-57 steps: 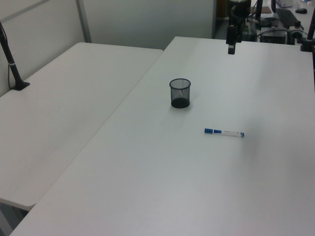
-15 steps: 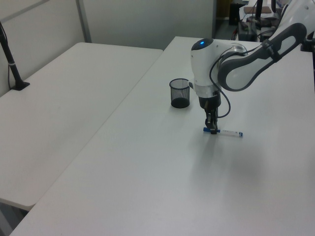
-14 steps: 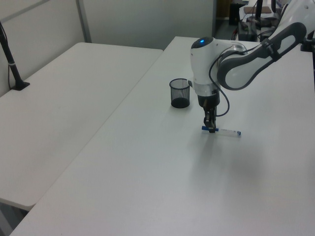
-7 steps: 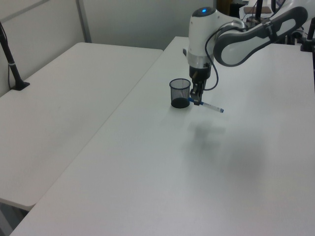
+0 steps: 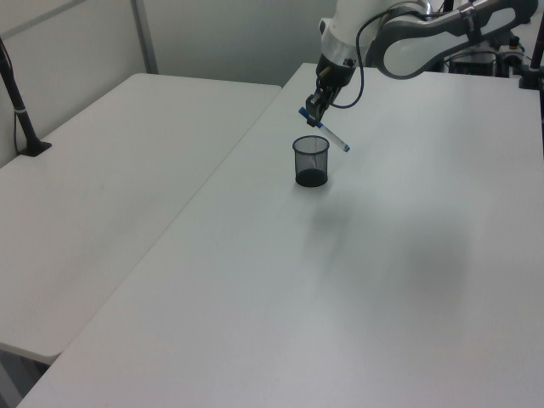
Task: Insert the marker
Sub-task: 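Lift the marker and carry it above the black mesh cup, then lower the marker into the cup and open the gripper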
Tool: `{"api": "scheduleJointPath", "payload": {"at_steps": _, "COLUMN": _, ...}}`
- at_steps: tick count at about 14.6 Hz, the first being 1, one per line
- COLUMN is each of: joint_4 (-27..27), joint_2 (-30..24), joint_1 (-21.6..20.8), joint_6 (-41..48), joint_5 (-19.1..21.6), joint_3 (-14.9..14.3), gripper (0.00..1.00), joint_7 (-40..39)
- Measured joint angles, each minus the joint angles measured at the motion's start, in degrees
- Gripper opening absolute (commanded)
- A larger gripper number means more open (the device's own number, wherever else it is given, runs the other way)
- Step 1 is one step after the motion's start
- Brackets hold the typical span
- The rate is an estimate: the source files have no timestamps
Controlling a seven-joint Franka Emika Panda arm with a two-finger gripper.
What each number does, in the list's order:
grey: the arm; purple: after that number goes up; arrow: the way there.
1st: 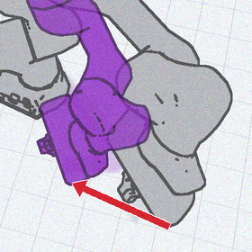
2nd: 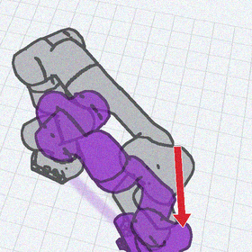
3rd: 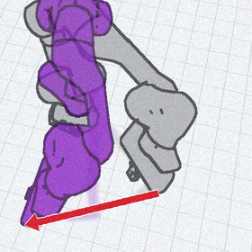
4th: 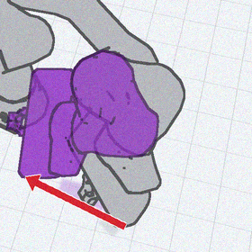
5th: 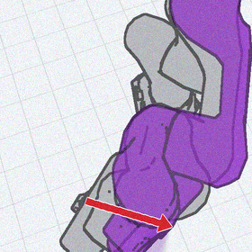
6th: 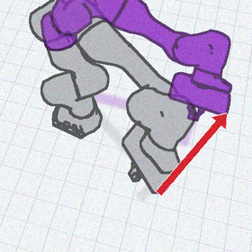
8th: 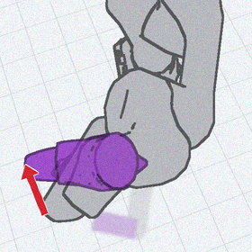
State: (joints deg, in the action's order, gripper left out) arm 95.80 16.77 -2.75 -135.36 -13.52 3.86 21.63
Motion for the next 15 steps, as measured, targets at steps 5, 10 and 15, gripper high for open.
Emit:
{"api": "scheduleJointPath", "payload": {"at_steps": 5, "joint_4": 0.09, "joint_2": 2.01, "joint_1": 0.36, "joint_6": -14.44, "joint_5": -3.05, "joint_3": -4.36, "gripper": 0.20, "joint_7": 0.38}}
{"api": "scheduleJointPath", "payload": {"at_steps": 10, "joint_4": 0.23, "joint_2": 5.20, "joint_1": 1.13, "joint_6": -23.76, "joint_5": -4.69, "joint_3": -5.07, "gripper": 0.21, "joint_7": 0.40}}
{"api": "scheduleJointPath", "payload": {"at_steps": 15, "joint_4": 0.49, "joint_2": 6.89, "joint_1": 1.00, "joint_6": -24.34, "joint_5": -4.73, "joint_3": -5.07, "gripper": 0.45, "joint_7": 0.40}}
